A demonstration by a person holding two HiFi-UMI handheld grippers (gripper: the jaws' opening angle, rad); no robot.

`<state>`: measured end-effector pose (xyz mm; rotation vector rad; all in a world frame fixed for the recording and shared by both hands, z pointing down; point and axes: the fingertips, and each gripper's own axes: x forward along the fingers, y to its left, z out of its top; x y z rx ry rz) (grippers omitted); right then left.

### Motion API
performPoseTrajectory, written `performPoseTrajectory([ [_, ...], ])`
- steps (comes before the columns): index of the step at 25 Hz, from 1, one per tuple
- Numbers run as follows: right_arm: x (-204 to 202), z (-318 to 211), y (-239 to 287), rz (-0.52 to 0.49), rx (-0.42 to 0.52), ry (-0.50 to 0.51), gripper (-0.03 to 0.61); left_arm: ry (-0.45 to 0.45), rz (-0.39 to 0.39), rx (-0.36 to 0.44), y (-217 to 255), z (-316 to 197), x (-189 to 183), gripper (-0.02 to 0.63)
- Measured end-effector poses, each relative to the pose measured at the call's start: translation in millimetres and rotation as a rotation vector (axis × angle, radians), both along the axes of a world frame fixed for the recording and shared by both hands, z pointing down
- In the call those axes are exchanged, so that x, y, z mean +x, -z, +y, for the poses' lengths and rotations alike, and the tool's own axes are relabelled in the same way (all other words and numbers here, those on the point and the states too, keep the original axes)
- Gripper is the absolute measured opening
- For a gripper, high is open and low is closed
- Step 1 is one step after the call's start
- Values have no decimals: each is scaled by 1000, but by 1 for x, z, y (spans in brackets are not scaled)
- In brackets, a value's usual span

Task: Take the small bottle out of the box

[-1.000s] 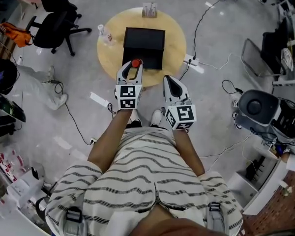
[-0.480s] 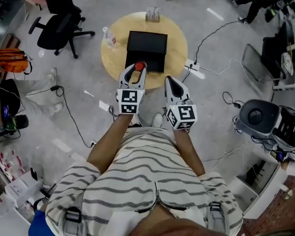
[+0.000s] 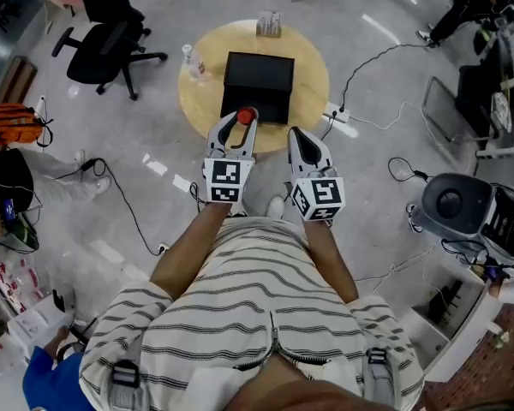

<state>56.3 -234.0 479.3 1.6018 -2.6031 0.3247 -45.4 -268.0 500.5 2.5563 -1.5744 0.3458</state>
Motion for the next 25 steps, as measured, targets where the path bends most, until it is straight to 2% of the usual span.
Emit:
performPoseTrajectory([
  [25, -1, -1, 2, 2, 17, 8, 18, 6, 22, 27, 14, 18, -4, 150],
])
